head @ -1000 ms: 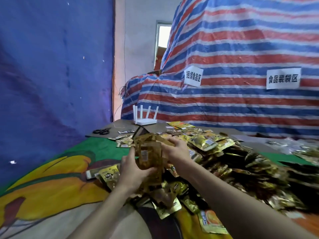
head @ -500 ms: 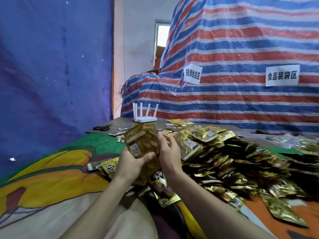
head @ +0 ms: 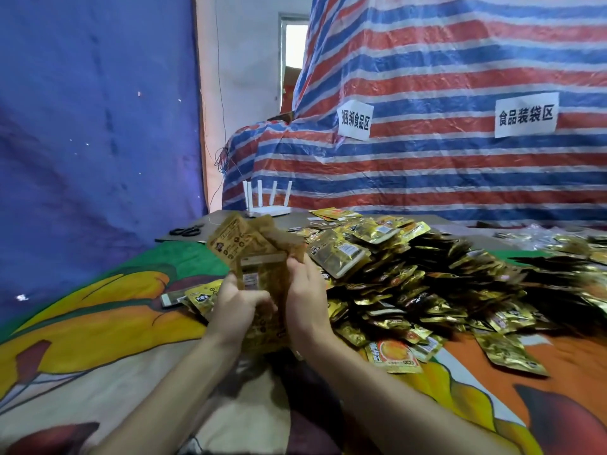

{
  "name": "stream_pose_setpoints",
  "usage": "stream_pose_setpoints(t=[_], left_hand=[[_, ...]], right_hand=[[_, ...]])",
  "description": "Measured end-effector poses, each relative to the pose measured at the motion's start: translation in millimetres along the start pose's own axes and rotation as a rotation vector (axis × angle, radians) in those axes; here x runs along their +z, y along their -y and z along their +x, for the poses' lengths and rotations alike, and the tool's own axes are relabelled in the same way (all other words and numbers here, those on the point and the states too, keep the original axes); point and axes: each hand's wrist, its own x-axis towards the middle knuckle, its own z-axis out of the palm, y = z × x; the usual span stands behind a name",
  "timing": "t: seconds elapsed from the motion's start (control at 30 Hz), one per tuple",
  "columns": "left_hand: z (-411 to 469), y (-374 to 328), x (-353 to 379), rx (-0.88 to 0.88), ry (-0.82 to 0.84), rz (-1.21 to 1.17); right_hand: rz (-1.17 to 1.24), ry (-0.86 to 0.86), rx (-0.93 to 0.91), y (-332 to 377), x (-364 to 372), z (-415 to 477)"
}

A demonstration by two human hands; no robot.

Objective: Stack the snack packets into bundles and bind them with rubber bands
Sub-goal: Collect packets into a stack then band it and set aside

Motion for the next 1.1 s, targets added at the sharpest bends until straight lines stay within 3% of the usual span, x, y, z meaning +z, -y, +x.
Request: stream_pose_setpoints(t=[0.23,0.5,0.63,0.9,1.1], left_hand=[[-19,10,-1,0.062,0.040,0.087],[-23,2,3,0.230,0.058,-0.010],[-23,6,0,0.308,0.094,0.067],[-25,9,6,0.139,0.193,0.070],[-10,-15,-5,0.178,0.307,0.240]], right_hand=[[-0.096,-0.032,-0.093,3,-8,-17],[-0.036,-0.067,-0.012,2,-15,-13],[-0.015,-0.021,0.049,-3,-5,-19],[0.125,-0.089,0.164,2,1,-13],[0.113,-0.036,0.198,-3,-6,-2]])
